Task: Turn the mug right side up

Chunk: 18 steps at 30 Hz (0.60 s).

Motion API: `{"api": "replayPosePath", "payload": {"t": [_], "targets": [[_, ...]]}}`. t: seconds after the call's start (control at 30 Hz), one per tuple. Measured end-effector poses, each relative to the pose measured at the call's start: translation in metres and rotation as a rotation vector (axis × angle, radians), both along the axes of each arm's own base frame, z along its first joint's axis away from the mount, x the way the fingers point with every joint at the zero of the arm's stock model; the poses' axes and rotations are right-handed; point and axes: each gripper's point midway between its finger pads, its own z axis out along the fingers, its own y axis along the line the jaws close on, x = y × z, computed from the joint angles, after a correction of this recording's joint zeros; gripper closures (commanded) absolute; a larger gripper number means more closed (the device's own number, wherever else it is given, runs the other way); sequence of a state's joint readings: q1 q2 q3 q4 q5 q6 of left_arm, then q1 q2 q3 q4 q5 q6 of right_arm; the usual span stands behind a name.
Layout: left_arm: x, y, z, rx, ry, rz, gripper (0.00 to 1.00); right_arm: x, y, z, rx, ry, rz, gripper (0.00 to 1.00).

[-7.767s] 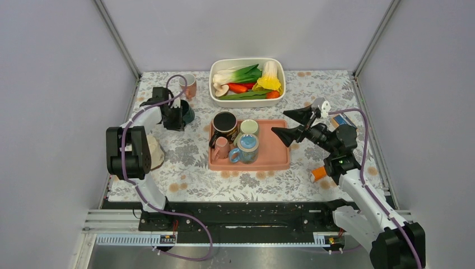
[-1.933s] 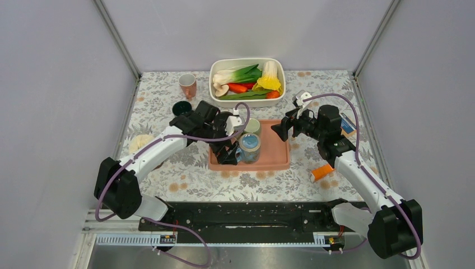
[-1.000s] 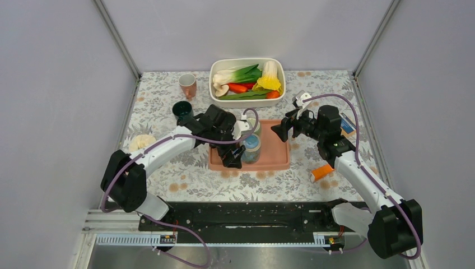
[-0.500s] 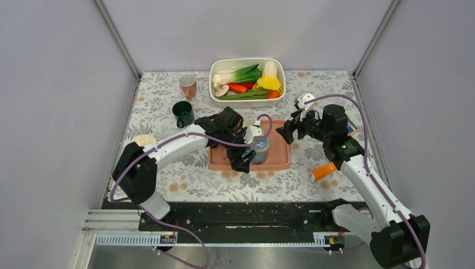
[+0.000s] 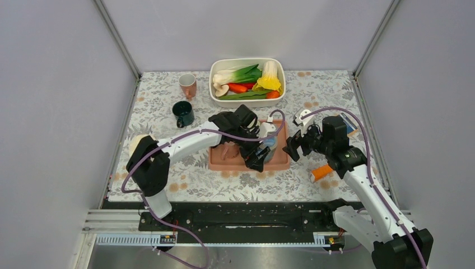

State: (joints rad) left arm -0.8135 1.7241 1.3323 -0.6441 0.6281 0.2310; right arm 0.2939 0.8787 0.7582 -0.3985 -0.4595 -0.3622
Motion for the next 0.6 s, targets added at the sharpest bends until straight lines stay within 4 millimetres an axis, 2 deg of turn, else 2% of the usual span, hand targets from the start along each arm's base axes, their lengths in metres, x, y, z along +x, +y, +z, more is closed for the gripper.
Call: {"api": "replayPosePath", "payload": {"t": [0.07,0.2,0.43,0.6], "targets": [[-0.004,-0.009,0.003,-0.009,0.009,-0.002,0.05,-0.001,-0.003,-0.009,-0.014,0.034,-0.016,0.08],[-0.009,-0.024,0.003,-0.016,0.049,0.012,0.05,0.002,-0.009,-0.014,-0.026,0.055,-0.063,0.07],[-0.008,-0.038,-0.013,-0.003,0.122,0.066,0.05,0.004,-0.019,-0.012,-0.038,0.053,-0.136,0.06],[-0.003,-0.049,-0.015,-0.012,0.158,0.103,0.04,0.005,-0.026,-0.009,-0.048,0.038,-0.181,0.06]]}}
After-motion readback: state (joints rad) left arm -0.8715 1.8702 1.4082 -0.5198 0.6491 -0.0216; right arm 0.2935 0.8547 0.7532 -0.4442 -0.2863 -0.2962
